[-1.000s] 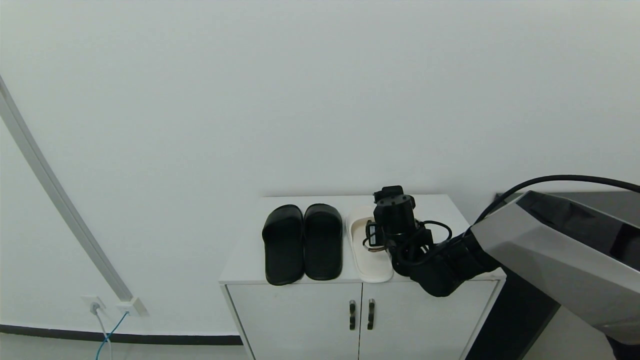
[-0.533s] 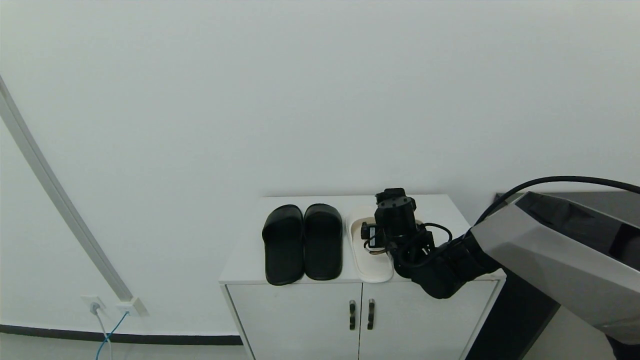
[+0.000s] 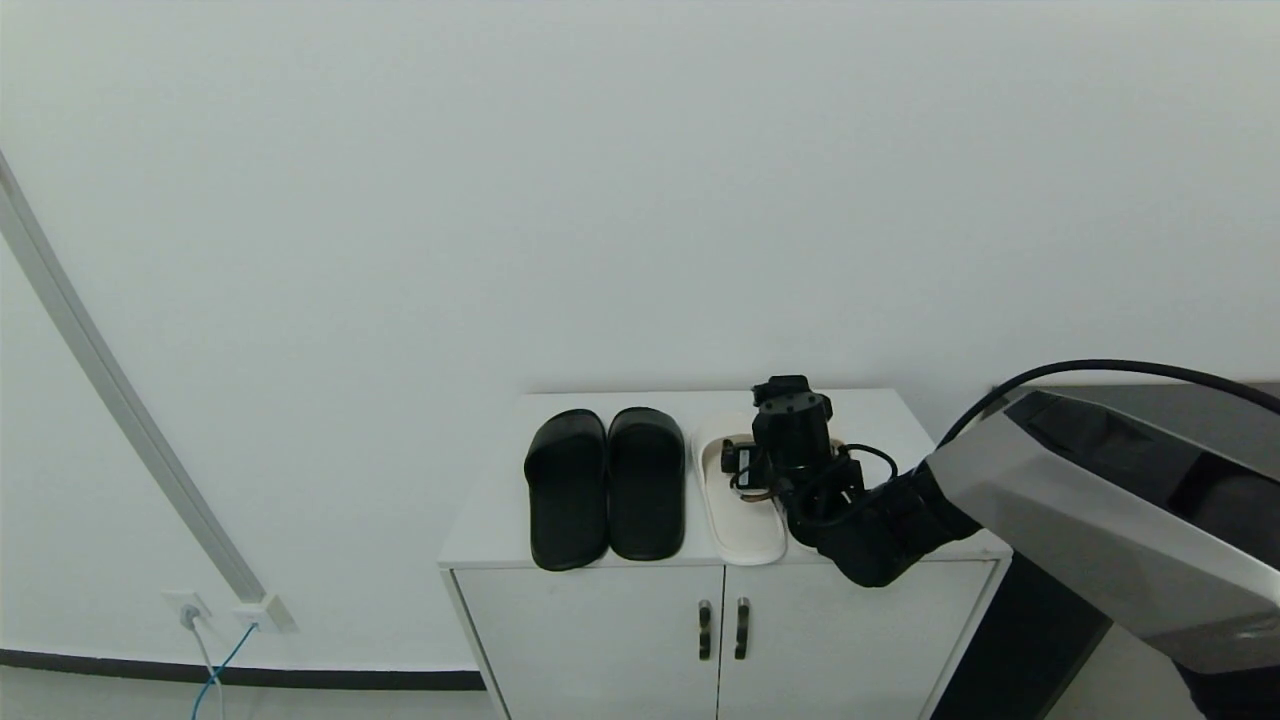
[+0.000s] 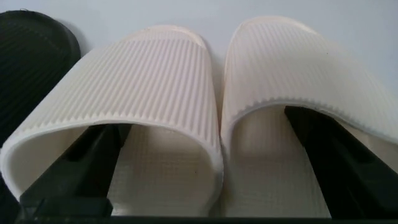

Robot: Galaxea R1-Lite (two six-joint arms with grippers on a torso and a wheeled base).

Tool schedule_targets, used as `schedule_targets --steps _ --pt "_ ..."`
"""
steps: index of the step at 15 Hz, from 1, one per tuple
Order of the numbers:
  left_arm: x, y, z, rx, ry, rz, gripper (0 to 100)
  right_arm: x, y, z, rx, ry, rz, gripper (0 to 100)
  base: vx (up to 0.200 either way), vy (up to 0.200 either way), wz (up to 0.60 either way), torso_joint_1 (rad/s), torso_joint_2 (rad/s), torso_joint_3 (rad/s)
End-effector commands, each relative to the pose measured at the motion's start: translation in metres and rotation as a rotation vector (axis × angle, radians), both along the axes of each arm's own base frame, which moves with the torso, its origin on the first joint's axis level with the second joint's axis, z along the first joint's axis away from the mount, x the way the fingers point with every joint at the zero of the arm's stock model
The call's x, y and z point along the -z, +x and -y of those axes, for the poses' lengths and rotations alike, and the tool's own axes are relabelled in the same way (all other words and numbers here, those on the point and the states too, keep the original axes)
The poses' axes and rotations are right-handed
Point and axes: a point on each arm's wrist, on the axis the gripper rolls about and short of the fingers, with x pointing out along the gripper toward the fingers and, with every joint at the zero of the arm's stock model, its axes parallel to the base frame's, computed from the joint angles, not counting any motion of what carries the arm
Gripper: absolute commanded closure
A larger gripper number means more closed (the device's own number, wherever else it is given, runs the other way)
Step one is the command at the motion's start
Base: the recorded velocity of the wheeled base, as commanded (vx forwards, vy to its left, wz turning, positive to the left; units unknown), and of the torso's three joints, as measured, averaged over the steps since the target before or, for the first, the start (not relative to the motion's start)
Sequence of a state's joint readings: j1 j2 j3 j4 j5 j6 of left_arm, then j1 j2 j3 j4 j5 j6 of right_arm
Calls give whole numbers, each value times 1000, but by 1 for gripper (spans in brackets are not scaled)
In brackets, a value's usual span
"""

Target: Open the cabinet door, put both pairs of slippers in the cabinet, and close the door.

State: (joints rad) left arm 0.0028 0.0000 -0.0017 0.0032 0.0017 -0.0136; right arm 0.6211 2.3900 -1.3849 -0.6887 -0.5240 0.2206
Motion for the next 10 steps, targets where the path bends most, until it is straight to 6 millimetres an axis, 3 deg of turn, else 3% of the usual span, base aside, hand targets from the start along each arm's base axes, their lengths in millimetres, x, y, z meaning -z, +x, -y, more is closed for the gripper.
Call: schedule_targets --steps 1,5,7,9,10 --pt "0 0 0 -2 0 0 100 5 2 1 5 -5 -7 100 0 0 0 0 0 0" --pt "0 0 0 0 0 0 100 1 1 1 4 1 6 100 0 0 0 0 0 0" --pt "0 0 0 0 0 0 100 -11 -2 2 1 8 22 100 0 0 0 0 0 0" --pt "0 0 0 0 0 -2 100 -33 -17 7 -22 1 47 100 0 0 0 0 0 0" --pt "0 0 0 0 0 0 100 -51 -33 11 -82 1 75 100 0 0 0 0 0 0"
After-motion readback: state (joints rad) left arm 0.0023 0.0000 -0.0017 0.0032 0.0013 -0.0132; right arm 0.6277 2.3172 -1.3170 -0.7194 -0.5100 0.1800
